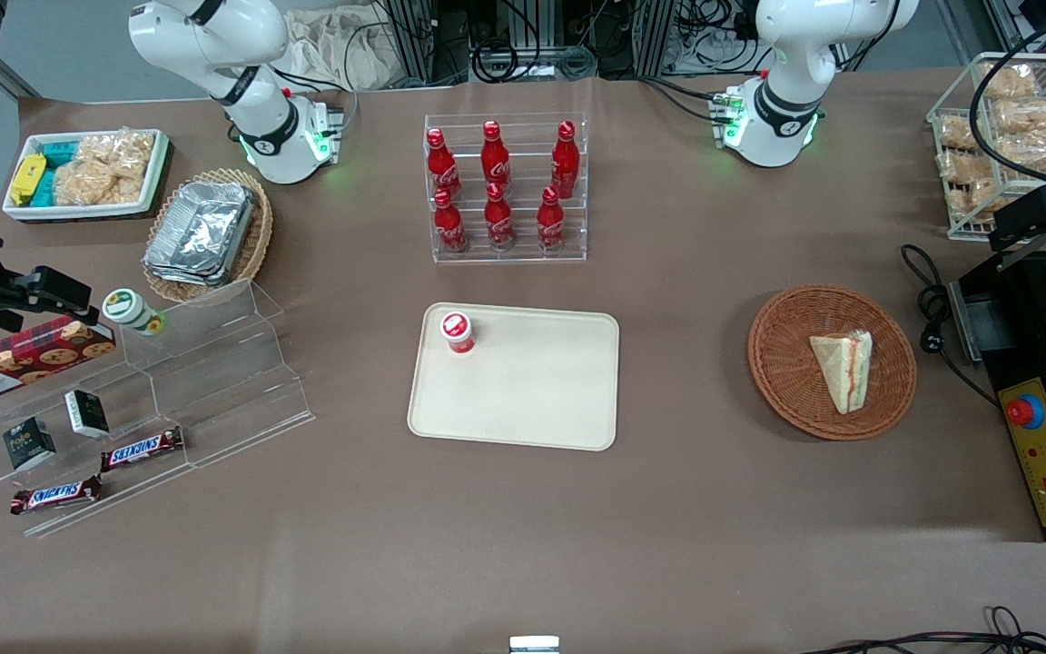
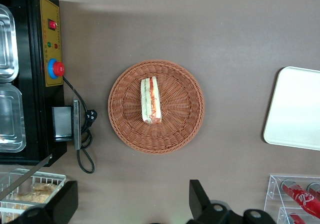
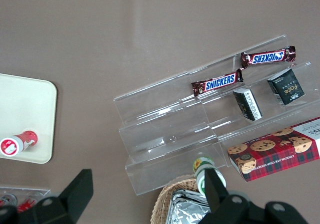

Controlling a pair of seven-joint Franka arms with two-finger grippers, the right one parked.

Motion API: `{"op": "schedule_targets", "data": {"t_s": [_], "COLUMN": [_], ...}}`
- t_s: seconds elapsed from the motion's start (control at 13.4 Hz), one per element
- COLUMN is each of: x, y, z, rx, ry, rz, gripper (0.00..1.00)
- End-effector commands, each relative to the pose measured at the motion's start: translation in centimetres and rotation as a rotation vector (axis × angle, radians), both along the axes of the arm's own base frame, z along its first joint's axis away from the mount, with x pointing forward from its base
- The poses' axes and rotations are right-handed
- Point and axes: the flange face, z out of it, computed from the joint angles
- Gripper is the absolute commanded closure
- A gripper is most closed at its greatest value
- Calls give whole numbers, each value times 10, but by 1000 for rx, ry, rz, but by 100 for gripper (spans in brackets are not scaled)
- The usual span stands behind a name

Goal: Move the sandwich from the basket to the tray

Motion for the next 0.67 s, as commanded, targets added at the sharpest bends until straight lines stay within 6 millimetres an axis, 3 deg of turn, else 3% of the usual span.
{"op": "schedule_targets", "data": {"t_s": [0.0, 0.6], "x": [-3, 7], "y": [-5, -4], "z": [8, -19], "rx": [-12, -21], "ry": [1, 56], "rz": [8, 35], "gripper": [0, 0]}}
